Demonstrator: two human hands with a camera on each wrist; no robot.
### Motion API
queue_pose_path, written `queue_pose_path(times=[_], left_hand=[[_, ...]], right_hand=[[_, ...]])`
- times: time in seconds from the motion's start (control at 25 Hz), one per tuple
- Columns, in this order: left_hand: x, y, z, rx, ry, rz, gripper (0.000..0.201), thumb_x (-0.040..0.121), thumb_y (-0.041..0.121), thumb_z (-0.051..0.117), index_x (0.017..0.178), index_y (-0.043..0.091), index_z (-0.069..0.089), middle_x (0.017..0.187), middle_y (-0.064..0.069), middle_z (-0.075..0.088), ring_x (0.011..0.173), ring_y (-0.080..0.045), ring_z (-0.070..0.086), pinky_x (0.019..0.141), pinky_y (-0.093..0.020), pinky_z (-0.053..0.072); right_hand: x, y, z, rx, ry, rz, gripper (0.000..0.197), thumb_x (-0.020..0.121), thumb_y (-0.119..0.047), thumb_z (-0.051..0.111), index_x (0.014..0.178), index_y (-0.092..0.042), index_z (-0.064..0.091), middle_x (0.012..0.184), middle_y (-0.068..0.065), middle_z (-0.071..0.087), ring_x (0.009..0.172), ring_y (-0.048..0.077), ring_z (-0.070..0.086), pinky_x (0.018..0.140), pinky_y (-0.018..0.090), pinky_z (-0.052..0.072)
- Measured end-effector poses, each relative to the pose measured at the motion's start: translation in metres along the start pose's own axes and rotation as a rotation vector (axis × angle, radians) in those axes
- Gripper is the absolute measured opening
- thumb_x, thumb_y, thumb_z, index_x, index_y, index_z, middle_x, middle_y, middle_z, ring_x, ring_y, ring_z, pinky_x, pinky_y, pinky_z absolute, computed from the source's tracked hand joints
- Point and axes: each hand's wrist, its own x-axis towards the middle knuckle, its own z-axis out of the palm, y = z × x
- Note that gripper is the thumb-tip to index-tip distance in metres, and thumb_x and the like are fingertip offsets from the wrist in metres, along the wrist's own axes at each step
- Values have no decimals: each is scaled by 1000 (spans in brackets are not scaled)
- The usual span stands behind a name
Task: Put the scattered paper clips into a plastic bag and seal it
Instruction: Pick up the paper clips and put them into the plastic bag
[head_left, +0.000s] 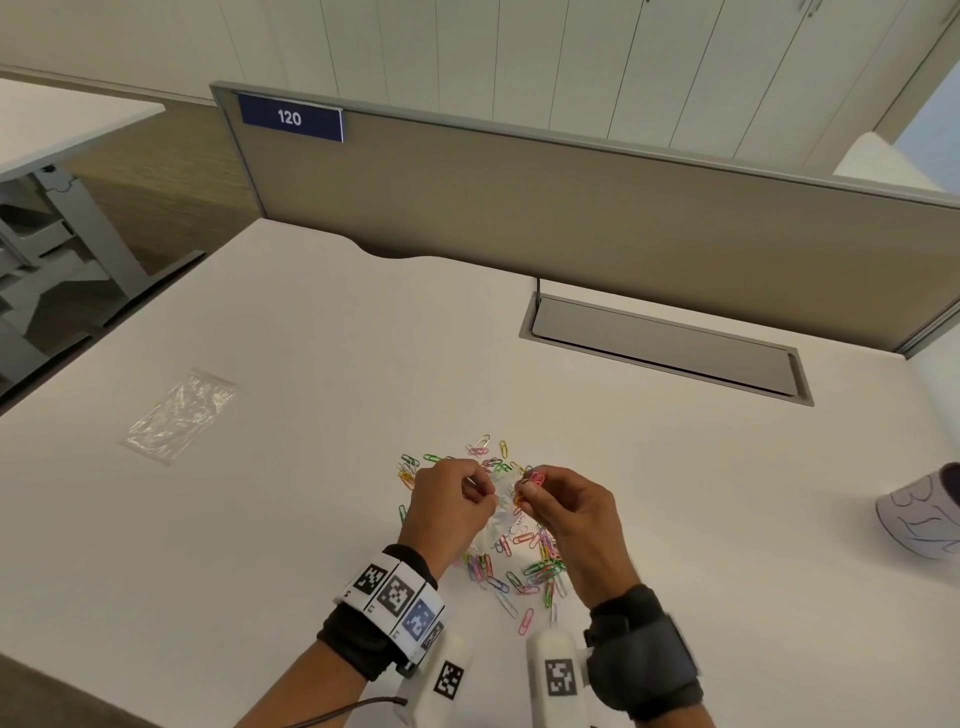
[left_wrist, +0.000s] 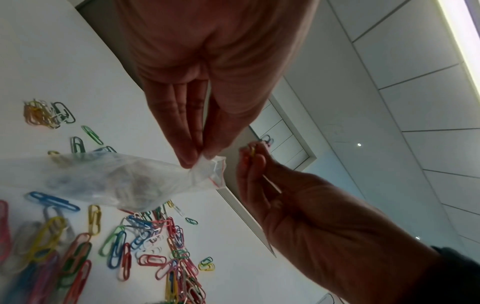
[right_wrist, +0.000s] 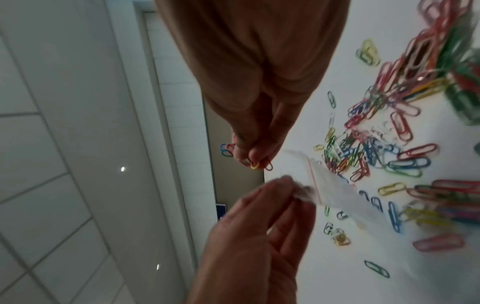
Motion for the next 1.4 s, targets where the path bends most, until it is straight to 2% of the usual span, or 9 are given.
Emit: queue_pose_path(times=[0.28, 0.44, 0.56, 0.68, 0.8, 0.88, 1.08, 1.28, 1.4], left_hand=[[-3, 5, -7, 22, -1, 12, 5, 79, 7, 72, 81, 11, 70, 72, -6, 72, 62, -13, 70, 66, -28, 61], [-4, 4, -6, 25, 9, 22, 5, 79, 7, 73, 80, 10, 70, 73, -5, 71, 60, -11, 67, 64, -25, 60], [-4, 3, -6, 26, 11, 13, 5, 79, 6, 72, 79, 10, 70, 72, -3, 69, 59, -8, 65, 59, -19, 57], [-4, 1, -9, 33, 17, 7, 5, 79, 5, 72, 78, 10, 69, 74, -4, 70, 60, -9, 65, 59, -20, 57], [-3, -2, -12, 41, 14, 6, 4, 78, 5, 72, 79, 8, 70, 72, -5, 70, 58, -8, 64, 59, -18, 55], [-3, -2, -12, 42, 13, 10, 5, 78, 5, 72, 78, 9, 69, 69, -3, 69, 56, -6, 63, 57, -17, 54], [-6, -1, -6, 77, 6, 26, 4, 78, 6, 72, 79, 9, 70, 68, 2, 65, 57, -3, 61, 58, -17, 54], [-7, -2, -4, 82, 3, 25, 4, 78, 6, 72, 78, 9, 70, 69, -1, 66, 56, -5, 61, 60, -19, 55], [-6, -1, 0, 77, -7, 18, 5, 78, 6, 70, 78, 10, 69, 70, -3, 69, 56, -8, 64, 60, -22, 57]], right_hand=[[2, 10, 16, -649, 97, -52, 8, 84, -5, 67, 89, -10, 70, 84, 2, 74, 79, 12, 70, 76, 21, 56], [-1, 0, 18, -780, -34, -116, 21, 85, 0, 64, 101, -12, 66, 98, -6, 70, 93, 4, 65, 85, 12, 51], [-3, -9, 8, -730, -15, -155, 22, 82, -3, 69, 99, -17, 65, 96, -13, 68, 93, -2, 64, 76, 1, 48], [-8, -5, -28, -834, 84, -59, 29, 74, -12, 79, 98, -18, 63, 95, -5, 67, 85, 9, 63, 69, 14, 51], [-14, 14, -60, -1194, 41, 248, 53, 69, -18, 83, 113, -14, 55, 110, 10, 57, 97, 25, 58, 81, 33, 49], [-16, 28, -63, -1246, 3, 348, 62, 67, -16, 84, 117, -10, 48, 116, 12, 49, 101, 29, 55, 84, 35, 49], [-2, 43, -46, -1116, -38, 184, 45, 75, -7, 76, 113, -9, 53, 110, 9, 49, 102, 29, 56, 78, 27, 43], [-1, 46, -45, -1293, -194, 114, 71, 67, -41, 81, 129, -29, 49, 121, 2, 40, 115, 22, 36, 93, 37, 46], [-1, 54, -38, -1350, -159, 31, 43, 79, -31, 73, 119, -26, 58, 118, 6, 45, 110, 27, 43, 87, 35, 48]])
